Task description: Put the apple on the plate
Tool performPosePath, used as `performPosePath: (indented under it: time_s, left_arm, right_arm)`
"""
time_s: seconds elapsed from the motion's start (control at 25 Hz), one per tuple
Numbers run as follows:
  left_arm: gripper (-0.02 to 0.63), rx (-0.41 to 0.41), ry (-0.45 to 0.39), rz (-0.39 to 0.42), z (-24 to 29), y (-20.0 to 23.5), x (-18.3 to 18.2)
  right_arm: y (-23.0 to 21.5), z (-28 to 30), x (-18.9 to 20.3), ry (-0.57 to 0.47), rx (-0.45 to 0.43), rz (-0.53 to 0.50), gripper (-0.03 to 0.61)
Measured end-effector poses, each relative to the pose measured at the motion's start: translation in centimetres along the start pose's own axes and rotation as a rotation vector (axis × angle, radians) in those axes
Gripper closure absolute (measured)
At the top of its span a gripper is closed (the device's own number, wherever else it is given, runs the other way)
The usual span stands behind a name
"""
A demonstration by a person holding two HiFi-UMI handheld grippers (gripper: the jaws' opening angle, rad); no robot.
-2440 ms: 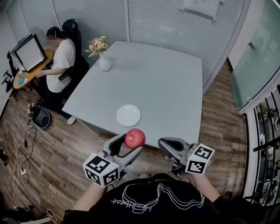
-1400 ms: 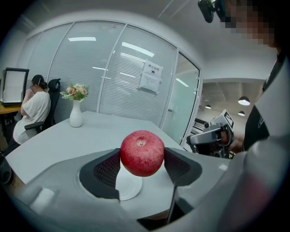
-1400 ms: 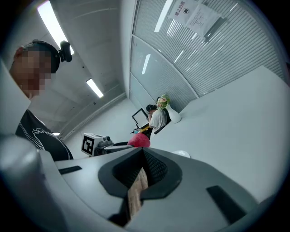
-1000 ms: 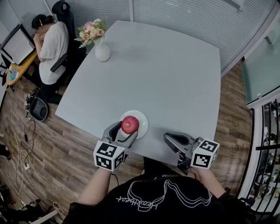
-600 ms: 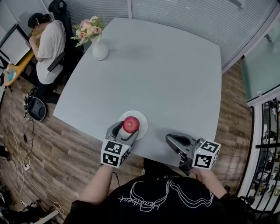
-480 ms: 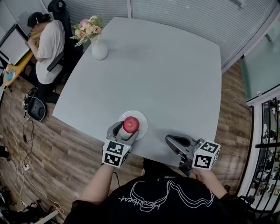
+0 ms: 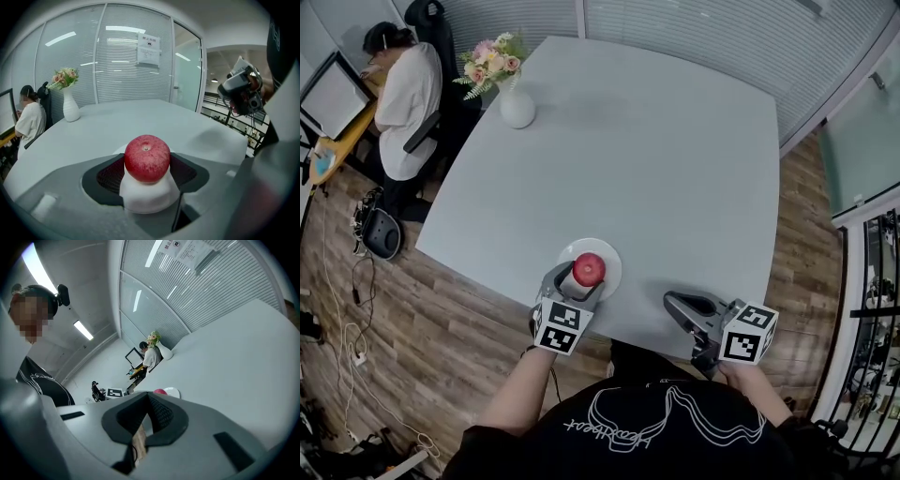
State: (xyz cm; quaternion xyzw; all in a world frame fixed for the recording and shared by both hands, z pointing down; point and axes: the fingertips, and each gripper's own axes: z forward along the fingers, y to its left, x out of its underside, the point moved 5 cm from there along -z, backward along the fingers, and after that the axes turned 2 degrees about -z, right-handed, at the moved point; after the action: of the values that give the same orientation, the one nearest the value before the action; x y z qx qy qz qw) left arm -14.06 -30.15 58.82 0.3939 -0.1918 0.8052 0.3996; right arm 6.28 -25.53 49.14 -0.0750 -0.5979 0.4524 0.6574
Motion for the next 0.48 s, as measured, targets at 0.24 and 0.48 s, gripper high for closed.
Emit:
performPosePath:
  time_s: [0.24, 0.48]
  left_arm:
    - [0.304, -0.019, 0.015, 0.019, 0.56, -0.01, 0.08]
    - [0.304, -0.026, 0.001, 0.035, 0.75, -0.28, -0.02]
  right_arm:
    - [-0.21, 0.11, 0.1, 0.009, -0.005, 0.002, 0.57]
    - [-0.36, -0.1, 0.34, 0.017, -0.01, 0.006, 0.57]
